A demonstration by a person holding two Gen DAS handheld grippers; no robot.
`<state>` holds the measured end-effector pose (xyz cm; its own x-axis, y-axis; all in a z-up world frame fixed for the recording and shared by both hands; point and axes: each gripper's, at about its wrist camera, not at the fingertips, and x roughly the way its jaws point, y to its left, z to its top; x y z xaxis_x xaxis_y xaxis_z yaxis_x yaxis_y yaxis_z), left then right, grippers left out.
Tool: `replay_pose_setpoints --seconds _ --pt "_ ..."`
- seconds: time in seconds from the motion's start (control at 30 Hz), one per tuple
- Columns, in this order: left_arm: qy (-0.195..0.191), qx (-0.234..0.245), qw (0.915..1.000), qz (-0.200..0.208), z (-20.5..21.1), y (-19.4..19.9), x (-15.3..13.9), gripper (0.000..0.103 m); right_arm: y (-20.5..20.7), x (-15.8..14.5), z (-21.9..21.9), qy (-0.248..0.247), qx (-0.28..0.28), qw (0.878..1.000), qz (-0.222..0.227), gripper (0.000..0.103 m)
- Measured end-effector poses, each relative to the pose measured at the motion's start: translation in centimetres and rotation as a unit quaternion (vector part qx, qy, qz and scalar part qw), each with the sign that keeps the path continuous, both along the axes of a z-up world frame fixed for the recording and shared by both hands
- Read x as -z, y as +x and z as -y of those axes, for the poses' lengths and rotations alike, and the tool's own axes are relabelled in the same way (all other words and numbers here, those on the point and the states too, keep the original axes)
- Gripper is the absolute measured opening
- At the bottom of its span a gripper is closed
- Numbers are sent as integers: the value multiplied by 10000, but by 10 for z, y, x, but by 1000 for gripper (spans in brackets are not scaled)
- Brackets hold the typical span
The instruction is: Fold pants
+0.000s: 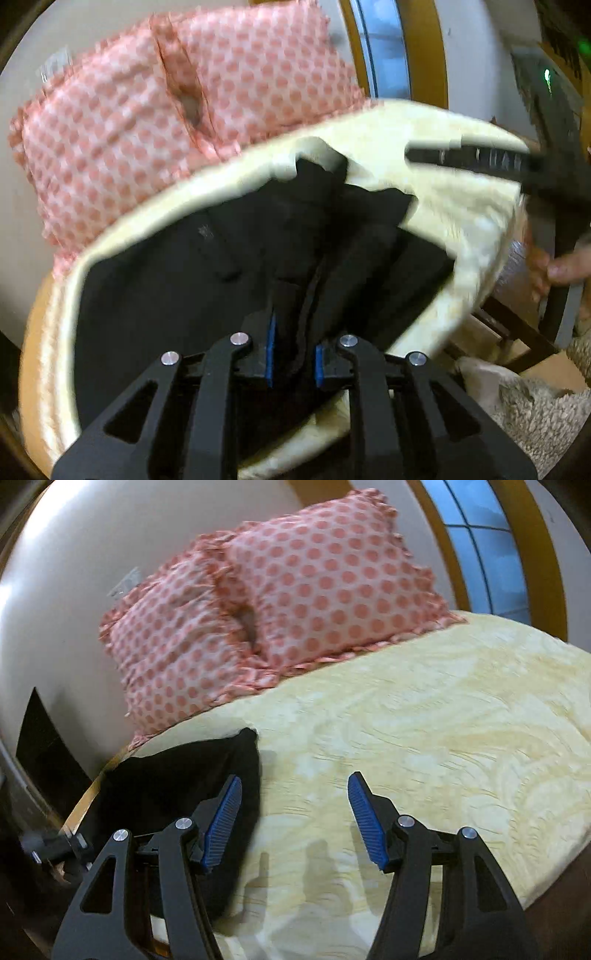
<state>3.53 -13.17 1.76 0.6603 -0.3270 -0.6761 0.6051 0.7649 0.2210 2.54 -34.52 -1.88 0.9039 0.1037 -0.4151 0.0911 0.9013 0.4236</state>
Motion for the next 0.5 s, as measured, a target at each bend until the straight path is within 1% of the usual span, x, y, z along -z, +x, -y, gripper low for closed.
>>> replay_pose_setpoints --seconds 0.1,0.17,0.2,0.27,0.3,0.33,0.37,0.4,0.43,0.47,0.5 --pt "-241 -61 9996 108 -9 -3 -13 14 3 2 2 57 14 10000 -45 62" --pt "-578 -174 9980 174 -19 -6 -30 14 5 1 0 51 -33 10000 -14 62" --pt "-660 -158 9973 275 -23 -10 -36 14 7 0 -2 37 -57 10000 19 62" --pt "-685 -59 9970 366 -19 -18 -37 14 7 -1 -6 0 -91 9999 53 62" --pt "-674 -10 9972 323 -17 -21 -33 14 7 -1 -9 -28 -111 9999 50 62" --pt "-554 33 9984 128 -12 -22 -17 14 8 0 -11 -50 -127 9999 39 62" --pt "-403 44 9992 15 -5 -20 -9 15 10 1 -13 -64 -142 9999 5 62" --pt "-290 61 9996 43 -3 -24 1 16 10 2 -15 -59 -155 9999 -15 62" --pt "-186 101 9989 430 0 -33 5 17 11 2 -17 -45 -174 9998 -37 62" --pt "-143 101 9988 464 0 -33 4 18 12 1 -18 -55 -193 9998 -42 62" --pt "-337 140 9987 348 -4 -33 -2 23 12 -2 -20 -93 -212 9997 -19 62"
